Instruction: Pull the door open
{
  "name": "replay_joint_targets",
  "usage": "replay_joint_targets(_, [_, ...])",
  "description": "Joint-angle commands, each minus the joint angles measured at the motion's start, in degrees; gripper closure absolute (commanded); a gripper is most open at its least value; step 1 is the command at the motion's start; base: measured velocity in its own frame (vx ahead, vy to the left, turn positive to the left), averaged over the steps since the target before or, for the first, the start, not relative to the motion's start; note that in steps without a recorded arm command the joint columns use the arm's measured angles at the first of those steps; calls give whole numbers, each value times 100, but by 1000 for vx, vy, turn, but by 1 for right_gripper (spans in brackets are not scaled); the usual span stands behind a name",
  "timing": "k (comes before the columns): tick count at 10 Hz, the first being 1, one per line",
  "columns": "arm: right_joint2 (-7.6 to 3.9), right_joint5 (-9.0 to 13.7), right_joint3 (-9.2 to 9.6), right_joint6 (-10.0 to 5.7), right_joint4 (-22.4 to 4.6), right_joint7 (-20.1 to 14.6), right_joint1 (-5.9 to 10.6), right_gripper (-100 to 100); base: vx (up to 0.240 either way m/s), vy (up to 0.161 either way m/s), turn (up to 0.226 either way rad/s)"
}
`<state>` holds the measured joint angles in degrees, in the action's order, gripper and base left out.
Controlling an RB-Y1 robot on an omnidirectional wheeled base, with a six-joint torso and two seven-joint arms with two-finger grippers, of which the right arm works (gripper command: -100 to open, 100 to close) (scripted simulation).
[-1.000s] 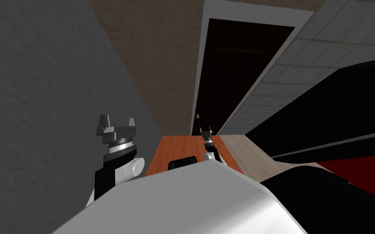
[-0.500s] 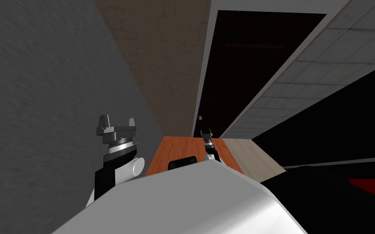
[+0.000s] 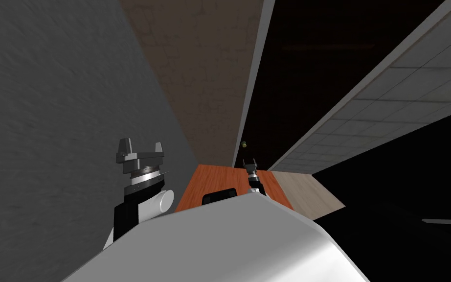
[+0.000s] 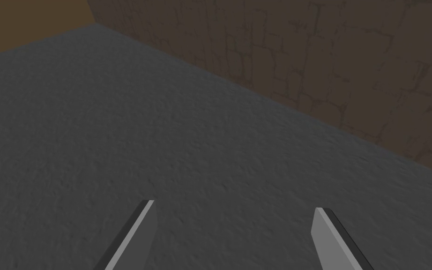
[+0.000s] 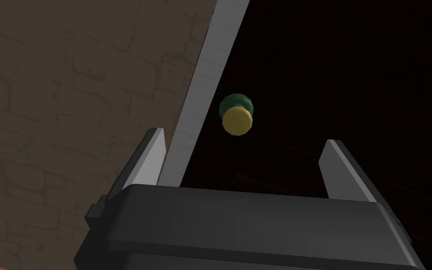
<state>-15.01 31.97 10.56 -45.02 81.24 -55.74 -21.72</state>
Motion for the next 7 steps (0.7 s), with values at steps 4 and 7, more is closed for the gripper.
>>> replay_joint_targets(4, [-159, 453, 96, -215, -614, -598, 78, -100, 98, -29, 99])
replay_joint_targets(7, [-248, 717, 155, -352, -984, -945, 125, -100, 86, -39, 90])
